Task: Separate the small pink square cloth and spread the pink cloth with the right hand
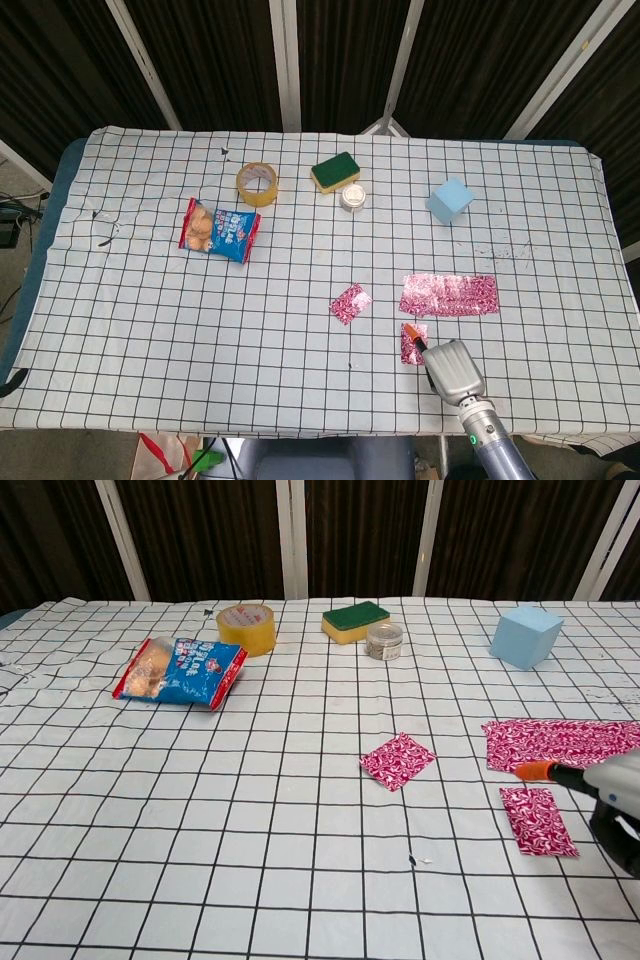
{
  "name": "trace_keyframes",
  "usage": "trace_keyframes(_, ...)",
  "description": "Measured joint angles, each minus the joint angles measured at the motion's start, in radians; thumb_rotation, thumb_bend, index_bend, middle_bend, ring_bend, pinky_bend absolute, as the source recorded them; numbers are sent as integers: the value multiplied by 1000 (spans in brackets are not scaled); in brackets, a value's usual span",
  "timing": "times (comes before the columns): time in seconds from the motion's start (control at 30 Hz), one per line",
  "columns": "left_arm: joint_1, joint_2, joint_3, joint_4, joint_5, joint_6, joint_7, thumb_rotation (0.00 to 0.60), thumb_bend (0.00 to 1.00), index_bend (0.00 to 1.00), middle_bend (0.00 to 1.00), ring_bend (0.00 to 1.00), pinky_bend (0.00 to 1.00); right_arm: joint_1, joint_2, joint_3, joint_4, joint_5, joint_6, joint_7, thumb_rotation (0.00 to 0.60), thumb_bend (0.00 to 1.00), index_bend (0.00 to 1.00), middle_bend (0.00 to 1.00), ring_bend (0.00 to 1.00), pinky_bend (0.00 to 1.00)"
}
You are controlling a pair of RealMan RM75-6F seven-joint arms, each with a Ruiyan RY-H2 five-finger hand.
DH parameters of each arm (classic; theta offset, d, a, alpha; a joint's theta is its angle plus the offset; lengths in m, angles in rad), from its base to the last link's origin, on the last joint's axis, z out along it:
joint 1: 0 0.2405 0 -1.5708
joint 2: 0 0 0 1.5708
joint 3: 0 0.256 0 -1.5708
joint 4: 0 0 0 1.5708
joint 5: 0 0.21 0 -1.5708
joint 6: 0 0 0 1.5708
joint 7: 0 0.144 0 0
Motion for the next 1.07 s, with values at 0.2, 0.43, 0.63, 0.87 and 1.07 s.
trace_keyframes(0.2,2,5,1,6,12,3,-22,600,259,132,0,0,60,-38,71,18,-39,-95,64,146,600,786,0,69,106,118)
trace_keyframes(0.43,17,15,8,15,41,31,-68,600,259,132,0,0,60,-116,188,24,9,-200,152,458,600,785,0,48,93,95)
trace_keyframes(0.63,29,27,16,20,60,43,-102,600,259,132,0,0,60,-254,292,-1,102,-257,244,678,600,784,0,43,64,80)
trace_keyframes(0.87,38,35,20,25,64,49,-118,600,260,132,0,0,60,-345,308,10,152,-251,314,665,600,775,0,42,58,67)
trace_keyframes(1.07,41,42,24,27,67,44,-136,600,259,135,0,0,60,-401,312,57,172,-253,370,683,600,701,0,42,57,67)
